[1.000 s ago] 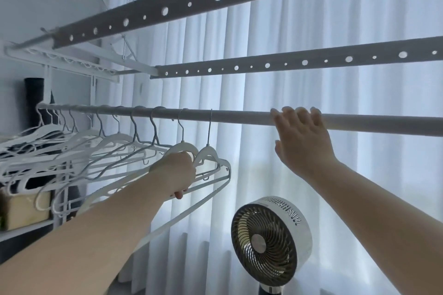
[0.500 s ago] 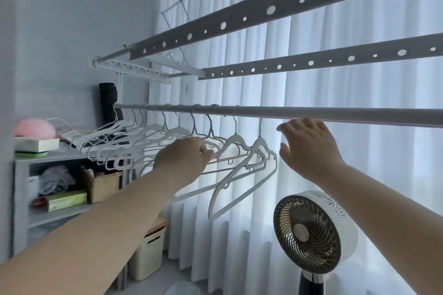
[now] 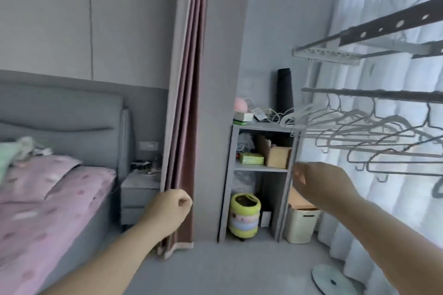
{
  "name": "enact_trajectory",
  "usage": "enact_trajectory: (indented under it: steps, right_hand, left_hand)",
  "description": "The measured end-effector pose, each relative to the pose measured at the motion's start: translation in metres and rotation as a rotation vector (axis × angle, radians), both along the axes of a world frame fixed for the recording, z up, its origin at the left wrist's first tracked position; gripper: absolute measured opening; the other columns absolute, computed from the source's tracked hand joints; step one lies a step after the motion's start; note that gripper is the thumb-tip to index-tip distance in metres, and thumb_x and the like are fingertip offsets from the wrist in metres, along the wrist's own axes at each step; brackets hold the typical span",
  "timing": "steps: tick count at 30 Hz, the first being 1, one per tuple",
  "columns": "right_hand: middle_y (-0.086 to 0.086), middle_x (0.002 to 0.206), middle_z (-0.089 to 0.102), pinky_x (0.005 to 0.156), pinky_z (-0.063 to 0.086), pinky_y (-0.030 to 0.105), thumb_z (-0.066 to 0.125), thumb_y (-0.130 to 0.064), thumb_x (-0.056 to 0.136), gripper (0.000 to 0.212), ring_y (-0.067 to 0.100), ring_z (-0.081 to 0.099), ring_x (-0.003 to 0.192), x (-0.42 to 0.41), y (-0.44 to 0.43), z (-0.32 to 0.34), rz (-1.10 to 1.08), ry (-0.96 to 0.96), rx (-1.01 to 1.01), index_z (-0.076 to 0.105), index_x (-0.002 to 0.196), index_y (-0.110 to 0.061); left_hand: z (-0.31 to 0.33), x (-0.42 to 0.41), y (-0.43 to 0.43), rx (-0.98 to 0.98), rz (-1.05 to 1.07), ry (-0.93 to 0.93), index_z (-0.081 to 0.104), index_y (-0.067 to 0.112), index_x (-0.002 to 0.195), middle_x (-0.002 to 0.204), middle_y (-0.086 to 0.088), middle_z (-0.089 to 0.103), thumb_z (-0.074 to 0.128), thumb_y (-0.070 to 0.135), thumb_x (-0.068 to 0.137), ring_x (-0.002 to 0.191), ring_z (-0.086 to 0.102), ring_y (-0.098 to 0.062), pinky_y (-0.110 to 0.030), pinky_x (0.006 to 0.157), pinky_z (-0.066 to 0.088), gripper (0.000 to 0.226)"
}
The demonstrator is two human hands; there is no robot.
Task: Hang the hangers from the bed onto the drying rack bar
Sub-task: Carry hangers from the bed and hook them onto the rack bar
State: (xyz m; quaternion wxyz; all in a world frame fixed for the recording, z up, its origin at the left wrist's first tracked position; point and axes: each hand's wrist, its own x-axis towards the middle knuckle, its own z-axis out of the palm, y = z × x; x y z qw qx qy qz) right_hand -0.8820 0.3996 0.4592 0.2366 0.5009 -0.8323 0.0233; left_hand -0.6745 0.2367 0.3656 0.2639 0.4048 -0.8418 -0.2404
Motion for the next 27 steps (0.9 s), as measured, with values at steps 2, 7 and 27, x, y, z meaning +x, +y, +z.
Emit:
enact_trajectory:
  steps: [2,7,27]
  right_hand:
    - [0.004,0.101,0.066,0.064,0.044,0.028,0.034,-0.021,0.095,0.02,0.026,0.061,0.093,0.032,-0.041,-0.023,0.075,-0.055,0.066,0.052,0.097,-0.016]
    - [0.006,0.096,0.064,0.065,0.036,0.025,0.033,-0.027,0.096,0.017,0.024,0.056,0.083,0.115,-0.133,-0.087,0.283,-0.219,0.149,0.045,0.085,-0.02]
    - [-0.007,0.126,0.056,0.091,0.042,0.019,0.036,-0.021,0.095,0.033,0.011,0.054,0.113,0.438,-0.421,-0.325,0.8,-0.603,0.833,0.047,0.126,-0.024]
  left_hand:
    - [-0.021,0.055,-0.023,0.039,0.132,0.003,0.051,0.032,0.069,0.09,0.005,0.067,0.047,0.022,0.092,0.094,0.062,-0.017,-0.031,0.085,0.049,0.026]
    - [-0.083,0.17,-0.05,0.114,0.416,-0.062,0.051,0.026,0.078,0.101,0.0,0.068,0.045,0.02,0.093,0.097,0.06,-0.019,-0.025,0.076,0.042,0.017]
    - [-0.309,0.475,-0.134,0.554,1.156,-0.205,0.039,0.03,0.075,0.082,0.009,0.05,0.034,0.023,0.098,0.079,0.052,-0.011,-0.021,0.065,0.038,0.024]
